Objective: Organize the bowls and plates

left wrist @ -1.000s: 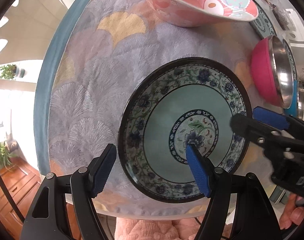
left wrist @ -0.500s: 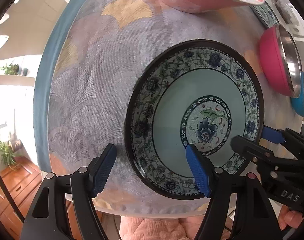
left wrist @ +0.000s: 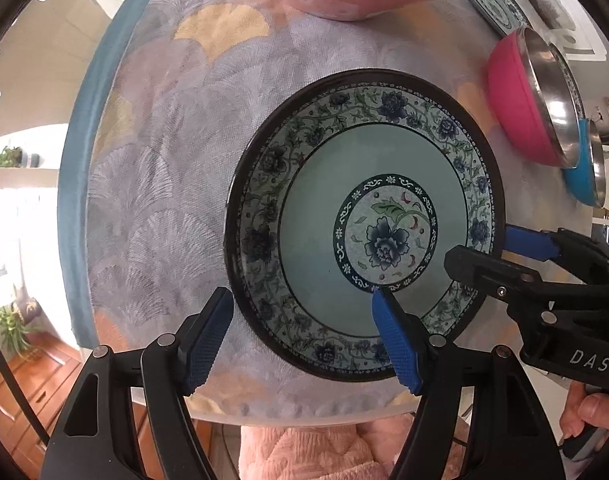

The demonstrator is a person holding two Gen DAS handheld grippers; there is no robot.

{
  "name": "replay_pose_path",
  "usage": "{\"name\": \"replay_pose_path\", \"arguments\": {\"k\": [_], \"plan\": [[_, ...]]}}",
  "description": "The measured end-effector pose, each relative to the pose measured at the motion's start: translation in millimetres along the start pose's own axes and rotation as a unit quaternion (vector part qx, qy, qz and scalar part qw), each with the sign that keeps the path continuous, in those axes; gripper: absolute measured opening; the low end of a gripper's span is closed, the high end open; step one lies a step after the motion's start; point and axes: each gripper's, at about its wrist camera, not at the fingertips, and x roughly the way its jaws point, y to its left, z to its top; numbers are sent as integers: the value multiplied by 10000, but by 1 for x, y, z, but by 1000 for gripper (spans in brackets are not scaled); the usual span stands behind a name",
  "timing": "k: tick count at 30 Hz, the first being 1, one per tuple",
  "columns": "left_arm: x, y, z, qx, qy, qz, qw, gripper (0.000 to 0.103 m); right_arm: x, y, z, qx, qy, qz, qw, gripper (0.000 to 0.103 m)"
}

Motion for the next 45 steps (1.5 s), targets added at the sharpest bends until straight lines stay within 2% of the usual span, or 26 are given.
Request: {"name": "replay_pose_path", "arguments": {"k": [4, 10, 17, 19, 22, 26, 28, 31, 33, 37, 45], "plan": [[-16, -4, 4, 66, 41, 93, 9999, 71, -5, 13, 3, -132, 33, -151, 9998, 63], [-37, -3, 13, 111, 52, 212, 9997, 71, -12, 26, 8, -358, 117, -711, 9968, 63], [-61, -15, 36, 364, 78, 242, 9990, 71, -33, 35, 16, -382, 130, -537, 9977, 63], [-74, -16, 43, 418, -17, 156, 9990, 71, -44, 44, 22, -453, 78, -461, 9979, 63], [-88, -28, 54, 427, -154, 42, 9990, 71, -70, 54, 32, -550, -111, -235, 9981, 63], [-117, -28, 84, 510, -410, 78, 9978, 71, -102, 65, 55, -635, -456, -330, 9964, 63], [-126, -30, 97, 605, -507, 123, 9968, 71, -119, 60, 67, -569, -607, -313, 9960, 63], [-138, -30, 124, 767, -634, 231, 9948, 71, -141, 51, 91, -521, -780, -537, 9941, 63], [-154, -28, 143, 816, -693, 250, 9939, 71, -151, 43, 103, -470, -844, -477, 9942, 63], [-154, -51, 174, 860, -762, 272, 9930, 71, -163, 22, 128, -342, -919, -700, 9927, 63], [-145, -112, 226, 884, -668, 213, 9936, 71, -174, -35, 163, -208, -917, -757, 9927, 63]]}}
